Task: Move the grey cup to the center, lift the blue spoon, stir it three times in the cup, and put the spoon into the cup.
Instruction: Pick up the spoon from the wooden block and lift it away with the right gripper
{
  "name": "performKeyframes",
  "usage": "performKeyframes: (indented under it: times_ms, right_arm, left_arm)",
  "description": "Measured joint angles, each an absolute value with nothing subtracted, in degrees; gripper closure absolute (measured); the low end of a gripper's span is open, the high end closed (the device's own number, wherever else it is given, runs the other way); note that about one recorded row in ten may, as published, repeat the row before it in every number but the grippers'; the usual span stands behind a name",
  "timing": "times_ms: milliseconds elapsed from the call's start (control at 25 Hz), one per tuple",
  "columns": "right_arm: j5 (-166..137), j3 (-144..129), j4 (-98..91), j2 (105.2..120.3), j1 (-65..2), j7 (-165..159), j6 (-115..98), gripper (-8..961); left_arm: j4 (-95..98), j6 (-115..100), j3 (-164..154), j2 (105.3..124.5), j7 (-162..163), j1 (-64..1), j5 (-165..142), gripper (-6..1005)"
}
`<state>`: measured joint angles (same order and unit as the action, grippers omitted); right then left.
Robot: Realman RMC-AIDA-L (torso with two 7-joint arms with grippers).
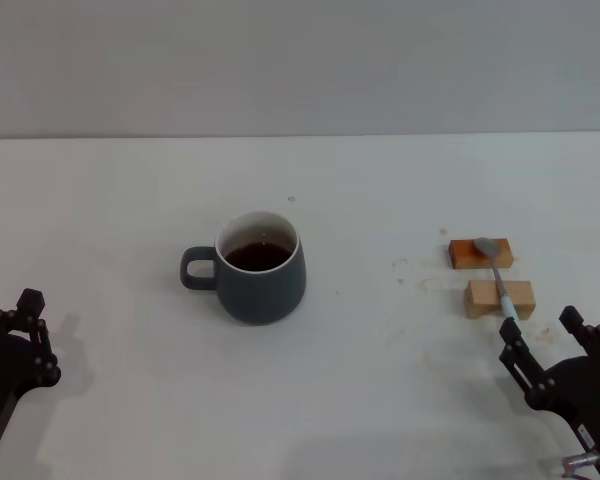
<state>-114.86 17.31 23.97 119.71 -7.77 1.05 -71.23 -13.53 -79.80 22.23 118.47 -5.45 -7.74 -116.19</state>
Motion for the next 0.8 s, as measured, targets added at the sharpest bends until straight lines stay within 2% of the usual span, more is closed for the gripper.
performKeyframes:
  times_ms: [800]
  right_arm:
    - [-114.88,17.37,24.08,119.71,-8.38,1.05,-68.6,211]
  left_arm:
    - [-13.53,-79.78,22.15,118.47,-5.45,-7.8,-116.19,1001]
